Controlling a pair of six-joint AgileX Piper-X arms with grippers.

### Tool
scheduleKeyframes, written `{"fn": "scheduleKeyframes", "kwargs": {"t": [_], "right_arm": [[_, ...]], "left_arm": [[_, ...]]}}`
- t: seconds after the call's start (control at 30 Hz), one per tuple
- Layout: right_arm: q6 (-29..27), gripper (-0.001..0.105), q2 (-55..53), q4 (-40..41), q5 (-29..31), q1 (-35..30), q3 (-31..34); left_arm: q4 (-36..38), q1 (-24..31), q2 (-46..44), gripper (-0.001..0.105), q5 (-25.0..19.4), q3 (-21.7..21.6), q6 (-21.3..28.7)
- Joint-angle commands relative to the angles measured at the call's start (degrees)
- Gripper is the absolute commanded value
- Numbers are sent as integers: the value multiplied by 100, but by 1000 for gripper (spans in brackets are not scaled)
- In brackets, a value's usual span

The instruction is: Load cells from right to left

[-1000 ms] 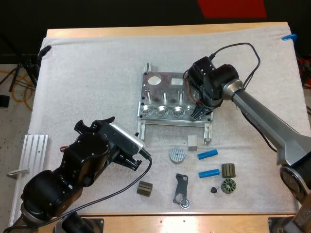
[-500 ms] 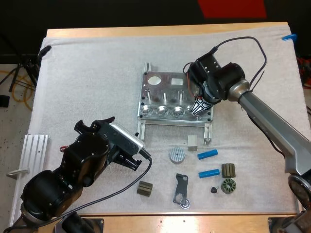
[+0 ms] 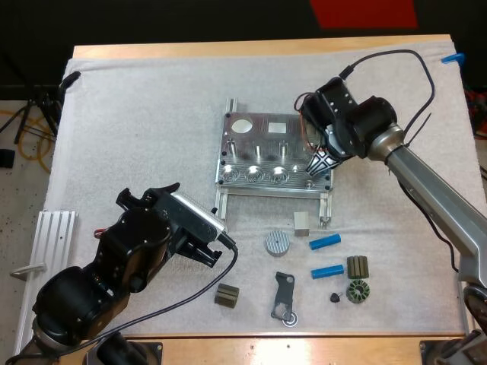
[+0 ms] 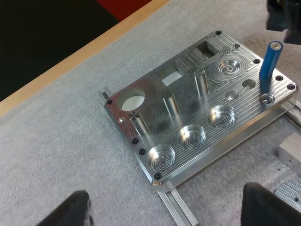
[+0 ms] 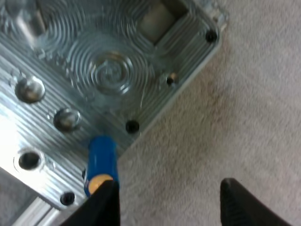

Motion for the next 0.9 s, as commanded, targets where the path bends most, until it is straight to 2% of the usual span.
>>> {"fn": "scheduleKeyframes", "kwargs": {"t": [0.0,0.4,0.87], "right_arm": [[74,47,-64,84,148,2,-29],[327,47,-64,45,311,-25,-19],[989,47,250,374,276,-141,-19]], "left_arm": [[-29,-3,-21,65,-93,-37,-76],[-29,-3,-21,65,-93,-37,-76],[-29,-3,-21,65,-93,-37,-76]]}}
